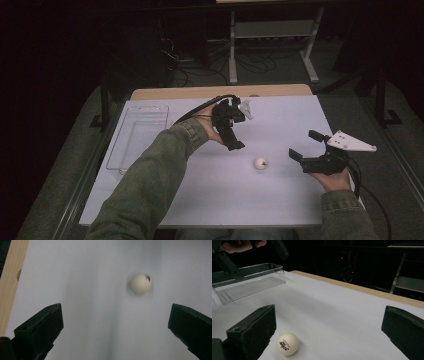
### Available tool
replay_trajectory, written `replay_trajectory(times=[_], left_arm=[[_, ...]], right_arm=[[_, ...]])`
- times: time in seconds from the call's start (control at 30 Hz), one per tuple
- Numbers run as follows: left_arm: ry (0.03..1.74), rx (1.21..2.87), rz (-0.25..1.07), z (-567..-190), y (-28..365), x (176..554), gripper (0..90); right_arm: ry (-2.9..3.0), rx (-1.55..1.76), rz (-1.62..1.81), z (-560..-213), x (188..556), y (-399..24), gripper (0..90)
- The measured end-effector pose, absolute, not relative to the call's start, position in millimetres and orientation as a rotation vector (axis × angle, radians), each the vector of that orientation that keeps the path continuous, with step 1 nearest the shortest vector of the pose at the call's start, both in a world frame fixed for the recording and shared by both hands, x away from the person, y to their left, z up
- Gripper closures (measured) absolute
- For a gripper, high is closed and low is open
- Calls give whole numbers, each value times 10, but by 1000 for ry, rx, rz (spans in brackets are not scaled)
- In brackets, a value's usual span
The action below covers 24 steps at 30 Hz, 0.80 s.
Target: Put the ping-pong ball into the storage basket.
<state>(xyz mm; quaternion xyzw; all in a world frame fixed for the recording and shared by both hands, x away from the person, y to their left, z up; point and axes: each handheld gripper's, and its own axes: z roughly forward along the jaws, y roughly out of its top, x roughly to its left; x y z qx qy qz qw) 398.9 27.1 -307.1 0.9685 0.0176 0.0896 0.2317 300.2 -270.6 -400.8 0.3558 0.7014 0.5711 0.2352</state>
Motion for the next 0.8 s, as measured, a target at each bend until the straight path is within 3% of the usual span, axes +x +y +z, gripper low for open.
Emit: replay_trajectory(times=[0.8], left_arm=[[7,2702,208,-3242,47,3973,0]], right_arm=[[1916,975,1572,-4002,2994,-2717,0]])
